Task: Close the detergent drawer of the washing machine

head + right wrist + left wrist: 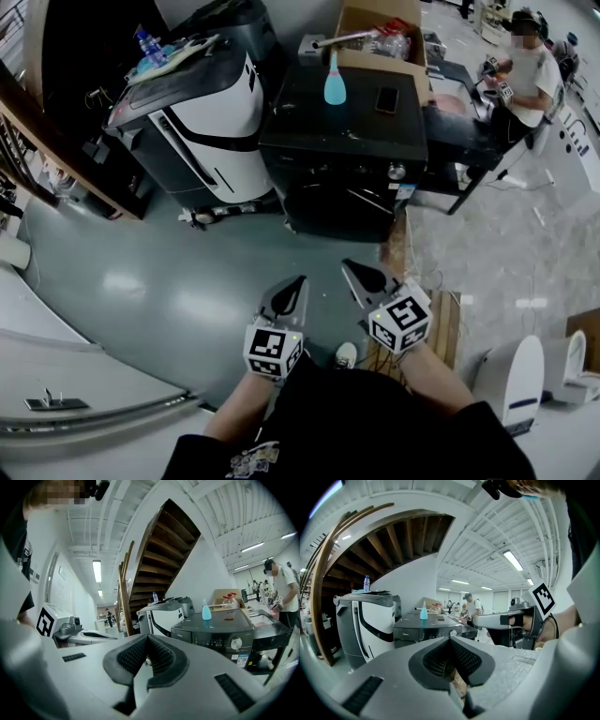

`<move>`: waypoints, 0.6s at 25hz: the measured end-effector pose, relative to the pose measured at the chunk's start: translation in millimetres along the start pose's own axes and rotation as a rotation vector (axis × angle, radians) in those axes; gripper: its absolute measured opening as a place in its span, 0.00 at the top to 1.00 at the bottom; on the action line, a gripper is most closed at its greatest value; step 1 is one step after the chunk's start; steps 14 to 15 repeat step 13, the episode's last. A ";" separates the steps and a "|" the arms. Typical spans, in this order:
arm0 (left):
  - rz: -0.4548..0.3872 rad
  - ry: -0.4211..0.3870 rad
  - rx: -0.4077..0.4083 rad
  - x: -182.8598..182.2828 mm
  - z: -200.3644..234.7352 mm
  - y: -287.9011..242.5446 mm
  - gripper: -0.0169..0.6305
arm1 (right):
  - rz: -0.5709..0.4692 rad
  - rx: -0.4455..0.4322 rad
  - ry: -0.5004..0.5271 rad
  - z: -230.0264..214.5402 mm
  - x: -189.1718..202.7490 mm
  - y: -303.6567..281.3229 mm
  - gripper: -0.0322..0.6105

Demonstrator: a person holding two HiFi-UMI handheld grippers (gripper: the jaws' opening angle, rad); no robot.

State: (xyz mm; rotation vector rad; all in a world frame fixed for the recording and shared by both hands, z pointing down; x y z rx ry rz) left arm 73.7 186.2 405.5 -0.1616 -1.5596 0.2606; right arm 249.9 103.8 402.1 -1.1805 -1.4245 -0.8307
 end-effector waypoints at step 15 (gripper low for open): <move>-0.010 0.010 -0.025 -4.0 3.7 0.9 0.97 | -0.007 -0.010 0.005 -2.1 -6.7 -4.6 0.95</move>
Point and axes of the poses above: the fingertips, and each gripper's own axes: y backward along the fingers, z to its left, x out of its underside, the point moved 9 cm from there along y, backward along the fingers, and after that the axes turned 14 degrees about -x, right-handed, at the moved point
